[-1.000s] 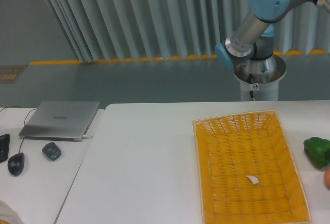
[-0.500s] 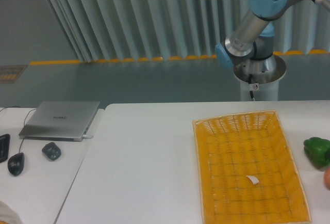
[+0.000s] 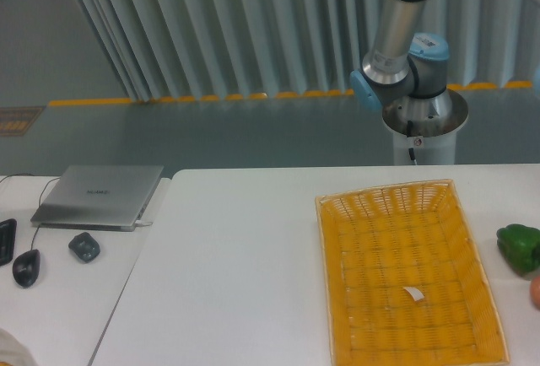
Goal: Place the triangular bread in the basket
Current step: 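Lower the held triangular bread into the orange basket and open the gripper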
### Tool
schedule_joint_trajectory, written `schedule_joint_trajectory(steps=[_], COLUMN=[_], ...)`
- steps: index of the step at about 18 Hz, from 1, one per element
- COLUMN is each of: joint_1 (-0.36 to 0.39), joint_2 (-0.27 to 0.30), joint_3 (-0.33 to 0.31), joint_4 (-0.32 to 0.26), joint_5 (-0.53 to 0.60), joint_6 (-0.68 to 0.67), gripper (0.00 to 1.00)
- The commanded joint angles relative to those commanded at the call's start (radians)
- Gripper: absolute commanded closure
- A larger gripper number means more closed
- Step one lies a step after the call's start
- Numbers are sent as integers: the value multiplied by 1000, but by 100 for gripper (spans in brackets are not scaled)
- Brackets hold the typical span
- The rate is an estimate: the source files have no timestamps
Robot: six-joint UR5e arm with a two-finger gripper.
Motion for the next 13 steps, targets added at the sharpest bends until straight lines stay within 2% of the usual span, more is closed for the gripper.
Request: schedule_joint_trajectory(steps=[4, 8, 10, 11, 13], joint_1=[-141, -264, -293, -313, -345], joint_2=[20, -1, -37, -75, -122], joint_3=[-5, -5, -3, 0, 15], joint_4=[3, 14, 63, 111, 153], joint_5=[6, 5, 6, 14, 41], joint_6=[-209, -400, -428, -460, -511], gripper=[68, 67, 67, 66, 66])
